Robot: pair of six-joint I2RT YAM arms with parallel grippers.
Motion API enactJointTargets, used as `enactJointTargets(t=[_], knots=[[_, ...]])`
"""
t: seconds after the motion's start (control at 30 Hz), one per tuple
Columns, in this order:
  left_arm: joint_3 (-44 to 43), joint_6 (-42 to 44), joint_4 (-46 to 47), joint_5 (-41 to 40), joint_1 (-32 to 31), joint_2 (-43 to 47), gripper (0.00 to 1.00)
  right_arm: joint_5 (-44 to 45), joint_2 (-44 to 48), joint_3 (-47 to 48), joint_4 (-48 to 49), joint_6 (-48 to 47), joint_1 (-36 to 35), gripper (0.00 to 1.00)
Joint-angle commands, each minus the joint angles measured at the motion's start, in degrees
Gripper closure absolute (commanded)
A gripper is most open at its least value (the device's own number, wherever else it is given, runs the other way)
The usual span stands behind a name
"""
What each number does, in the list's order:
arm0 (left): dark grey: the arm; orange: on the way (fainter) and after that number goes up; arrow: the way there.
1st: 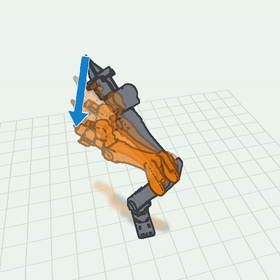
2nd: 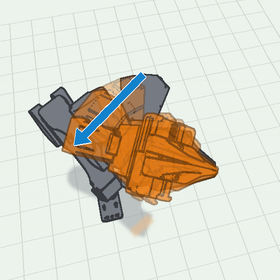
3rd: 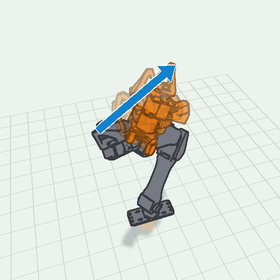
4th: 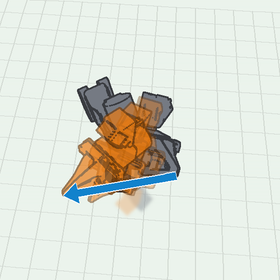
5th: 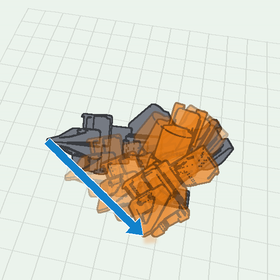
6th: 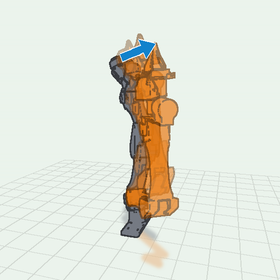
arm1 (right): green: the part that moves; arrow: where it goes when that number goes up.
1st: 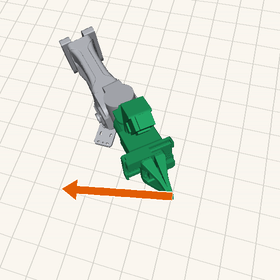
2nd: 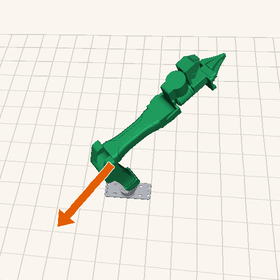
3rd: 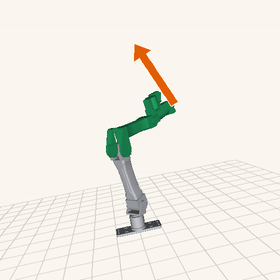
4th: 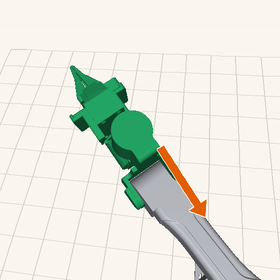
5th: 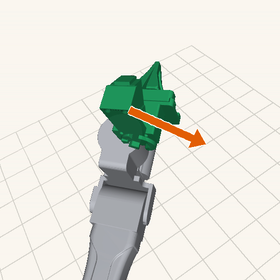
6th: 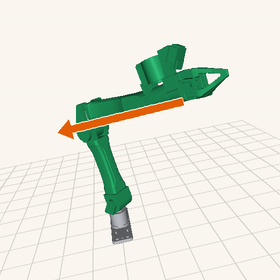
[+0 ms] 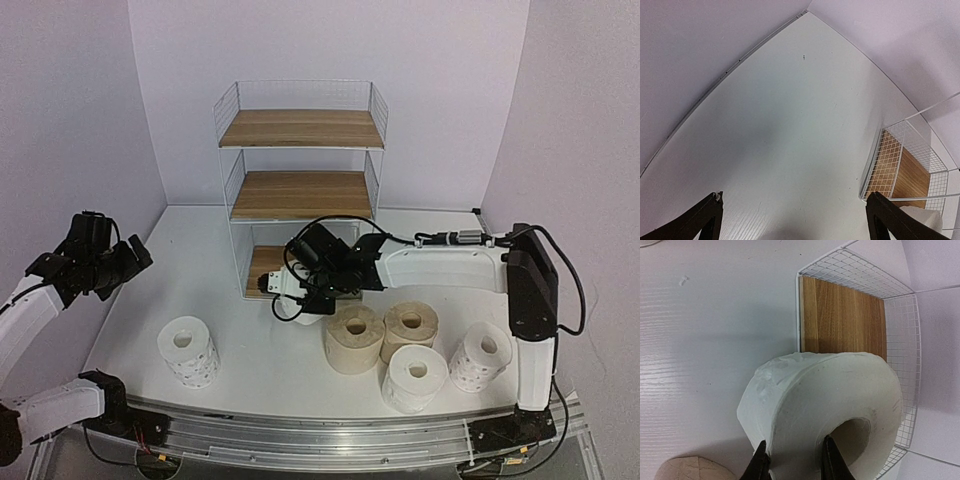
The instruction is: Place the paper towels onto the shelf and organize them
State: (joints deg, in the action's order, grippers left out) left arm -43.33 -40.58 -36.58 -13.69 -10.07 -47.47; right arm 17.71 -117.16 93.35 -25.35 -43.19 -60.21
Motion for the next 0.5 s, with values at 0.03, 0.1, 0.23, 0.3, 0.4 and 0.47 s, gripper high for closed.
enactJointTargets(t=[0.03, 0.1, 0.23, 0.3, 0.4, 0.47], knots=[[-0.3, -0.1, 0.2, -0.3, 0.0, -0.5, 0.00, 2.9, 1.0, 3.8, 6.4, -4.1, 1.1, 1.00], [-0.3, 0.0, 0.3, -0.1, 0.0, -0.5, 0.00, 2.8, 0.6, 3.9, 7.2, -4.1, 1.8, 1.00], [-0.1, 0.0, 0.4, 0.2, 0.0, -0.5, 0.00, 2.8, -0.3, 4.4, 8.7, -4.4, 3.3, 1.00], [-0.1, 0.0, 0.4, 0.2, 0.0, -0.7, 0.00, 3.0, -0.9, 4.8, 9.2, -4.6, 4.1, 1.00], [-0.3, 0.1, 0.2, 0.1, 0.0, -1.1, 0.00, 3.5, -1.8, 5.4, 9.5, -4.8, 5.2, 1.00], [-0.5, 0.1, 0.2, -0.1, 0.0, -1.2, 0.00, 3.8, -2.1, 5.5, 9.7, -4.9, 5.7, 1.00]])
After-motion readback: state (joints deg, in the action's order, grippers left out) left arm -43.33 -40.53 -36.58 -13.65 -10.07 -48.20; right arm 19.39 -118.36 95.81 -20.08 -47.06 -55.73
